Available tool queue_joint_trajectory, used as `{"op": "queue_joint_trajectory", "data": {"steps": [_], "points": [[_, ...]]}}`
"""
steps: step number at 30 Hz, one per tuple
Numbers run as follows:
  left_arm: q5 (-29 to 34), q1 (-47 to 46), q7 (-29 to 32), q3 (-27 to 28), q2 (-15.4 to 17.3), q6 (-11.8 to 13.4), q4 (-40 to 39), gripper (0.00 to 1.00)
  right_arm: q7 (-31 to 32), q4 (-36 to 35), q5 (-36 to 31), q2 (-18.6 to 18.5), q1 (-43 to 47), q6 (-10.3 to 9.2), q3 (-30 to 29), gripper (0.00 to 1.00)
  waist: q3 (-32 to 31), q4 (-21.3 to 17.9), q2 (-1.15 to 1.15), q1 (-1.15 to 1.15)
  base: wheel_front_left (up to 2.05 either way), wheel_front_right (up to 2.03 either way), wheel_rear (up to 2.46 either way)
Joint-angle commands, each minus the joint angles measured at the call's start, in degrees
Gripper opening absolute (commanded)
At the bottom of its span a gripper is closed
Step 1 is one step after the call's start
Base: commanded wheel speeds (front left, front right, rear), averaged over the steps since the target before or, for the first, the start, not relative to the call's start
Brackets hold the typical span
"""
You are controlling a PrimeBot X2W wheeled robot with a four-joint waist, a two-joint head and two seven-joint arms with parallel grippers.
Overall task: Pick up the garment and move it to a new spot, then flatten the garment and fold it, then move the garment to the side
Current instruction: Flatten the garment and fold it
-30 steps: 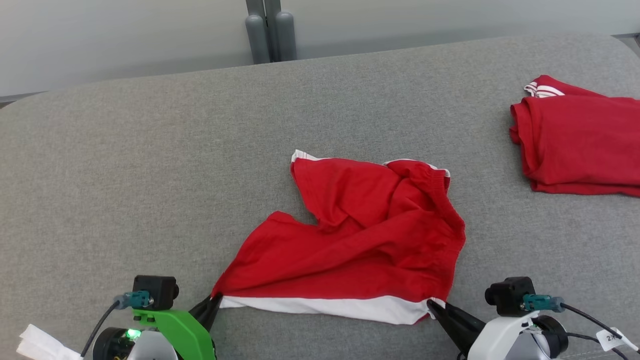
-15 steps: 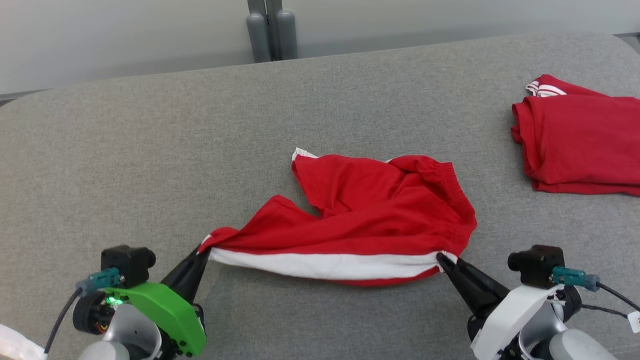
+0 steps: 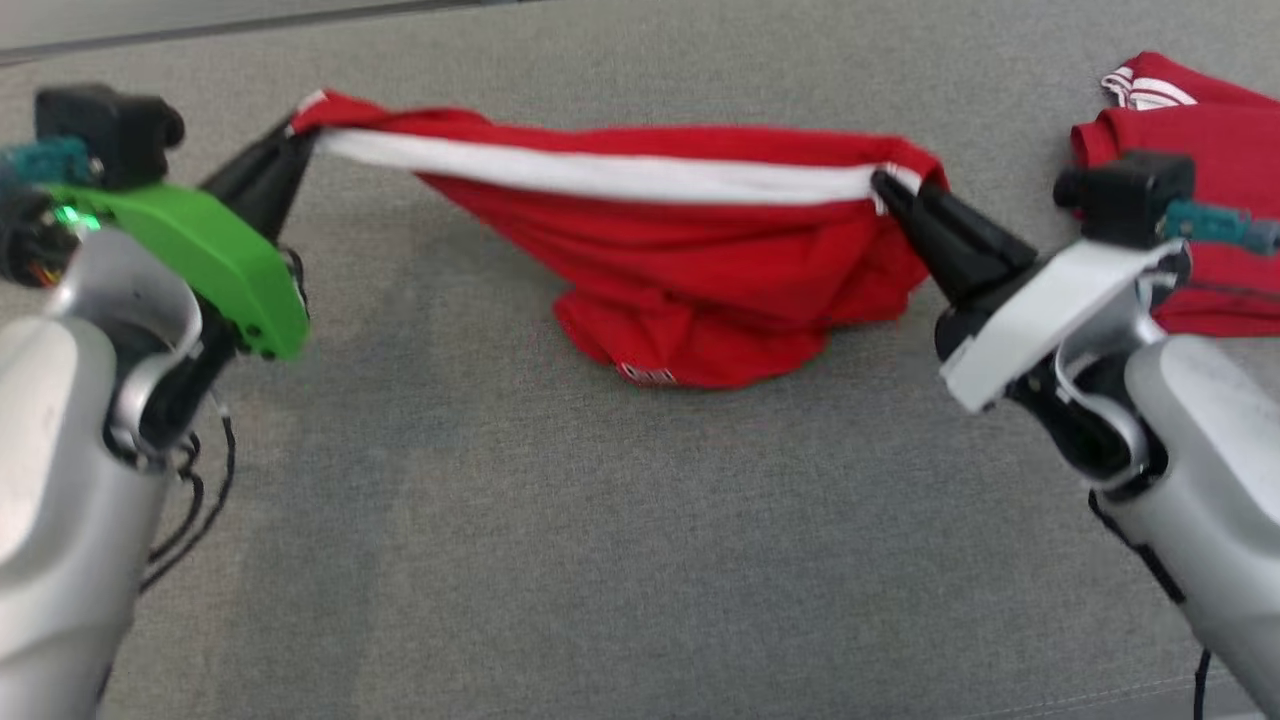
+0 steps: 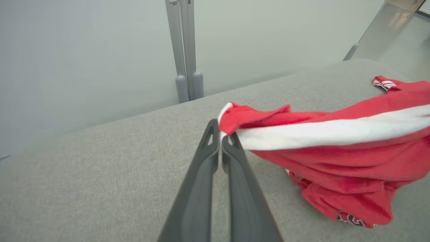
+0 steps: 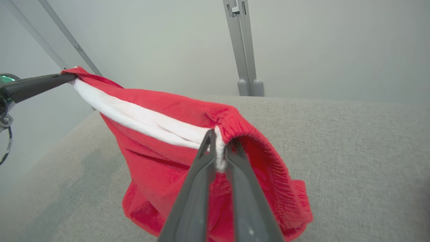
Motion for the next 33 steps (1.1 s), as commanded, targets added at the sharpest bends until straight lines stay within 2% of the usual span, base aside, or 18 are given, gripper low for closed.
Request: {"op": "queue_joint_trajectory", "data": {"steps": [1, 3, 7, 11, 19, 26, 33], "points": [[-0.5, -4.3, 0.4, -0.8, 0.9, -0.1, 1.6, 0.0, 0.5, 1.3, 1.2, -0.3, -4.3, 0.03, 0.8, 0.0, 5.8, 0.2, 0.0, 0.0, 0.0, 0.0, 0.0], [-1.3, -11.3, 0.6, -2.7, 1.5, -0.2, 4.8, 0.0, 1.2, 4.7, 0.7, -1.5, -11.5, 0.03, 3.0, 0.0, 8.0, 0.1, 0.0, 0.0, 0.0, 0.0, 0.0], [-1.9, -24.8, -1.3, -6.1, 2.6, -0.2, 11.7, 0.0, 0.2, 11.0, 4.4, -0.1, -25.5, 0.03, 5.4, 0.0, 11.9, 0.4, 0.0, 0.0, 0.0, 0.0, 0.0], [-2.5, -36.3, -4.5, -8.6, 2.2, -0.2, 18.3, 0.0, -2.0, 16.5, 7.2, 1.0, -37.2, 0.03, 6.6, 0.0, 14.5, 0.9, 0.0, 0.0, 0.0, 0.0, 0.0], [-3.6, -53.1, -14.0, -11.3, 1.0, -0.1, 30.4, 0.0, -7.7, 25.4, 11.6, 3.8, -52.6, 0.03, 9.2, 0.0, 15.7, 1.7, 0.0, 0.0, 0.0, 0.0, 0.0], [-7.0, -58.4, -17.3, -16.5, 0.9, -0.1, 35.7, 0.0, -11.0, 30.0, 13.7, 4.1, -57.3, 0.03, 13.7, 0.0, 16.2, 2.6, 0.0, 0.0, 0.0, 0.0, 0.0], [-13.4, -50.7, -17.8, -24.3, 4.1, -0.1, 33.8, 0.0, -11.8, 30.0, 18.1, 1.5, -51.7, 0.03, 21.2, 0.0, 14.9, 3.4, 0.0, 0.0, 0.0, 0.0, 0.0]]}}
